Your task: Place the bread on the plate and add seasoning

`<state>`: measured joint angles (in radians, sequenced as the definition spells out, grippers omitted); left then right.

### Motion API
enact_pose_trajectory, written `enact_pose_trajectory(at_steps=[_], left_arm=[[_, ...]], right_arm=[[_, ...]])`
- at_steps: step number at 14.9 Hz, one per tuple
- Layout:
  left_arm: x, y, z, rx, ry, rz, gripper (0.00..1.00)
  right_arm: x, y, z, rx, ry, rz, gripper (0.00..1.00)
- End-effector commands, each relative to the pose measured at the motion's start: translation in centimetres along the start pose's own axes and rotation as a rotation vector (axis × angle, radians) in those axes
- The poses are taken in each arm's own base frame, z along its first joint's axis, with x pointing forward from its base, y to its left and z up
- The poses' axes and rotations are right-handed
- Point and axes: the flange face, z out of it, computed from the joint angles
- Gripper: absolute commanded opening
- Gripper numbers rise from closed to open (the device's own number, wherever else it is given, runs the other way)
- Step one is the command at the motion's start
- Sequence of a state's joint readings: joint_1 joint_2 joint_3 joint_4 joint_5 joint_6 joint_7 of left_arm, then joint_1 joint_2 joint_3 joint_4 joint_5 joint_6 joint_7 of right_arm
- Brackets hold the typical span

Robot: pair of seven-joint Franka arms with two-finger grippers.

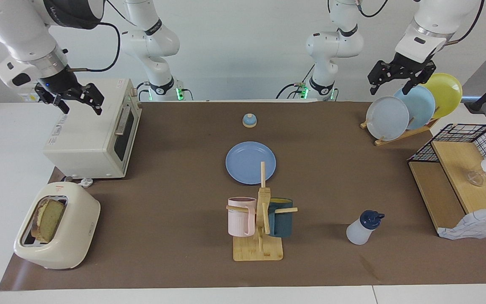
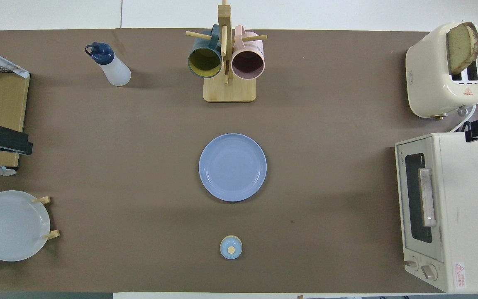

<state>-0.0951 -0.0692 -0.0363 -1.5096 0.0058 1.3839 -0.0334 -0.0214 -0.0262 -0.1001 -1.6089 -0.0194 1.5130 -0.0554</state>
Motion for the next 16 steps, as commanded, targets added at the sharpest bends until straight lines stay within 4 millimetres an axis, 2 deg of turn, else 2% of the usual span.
enact_pose_trajectory(at_steps=[1, 3, 7, 13, 15, 16], left_arm=[[-0.2, 0.2, -0.3, -0.016, 0.018, -0.006, 1.00], [-0.2, -0.2, -0.3, -0.018, 0.019, -0.003, 1.00], [-0.3, 0.3, -0.6, -0.017, 0.059, 0.007, 1.00], [-0.8, 0.6, 0.3, -0.020, 0.054, 0.000, 1.00], [-0.9, 0.9, 2.3, -0.023, 0.144, -0.024, 1.00], [-1.2, 1.2, 3.9, -0.029, 0.197, -0.062, 1.00]], right_arm=[[-0.4, 0.0, -0.1, 0.018, 0.003, 0.011, 1.00], [-0.4, 0.0, -0.1, 0.018, 0.003, 0.011, 1.00], [-0.4, 0.1, -0.1, 0.018, 0.003, 0.013, 1.00], [-0.5, 0.2, 0.0, 0.018, -0.003, 0.014, 1.00], [-0.9, -0.3, 0.3, 0.020, -0.033, -0.018, 1.00], [-1.1, -0.4, 0.7, 0.022, -0.031, -0.054, 1.00]])
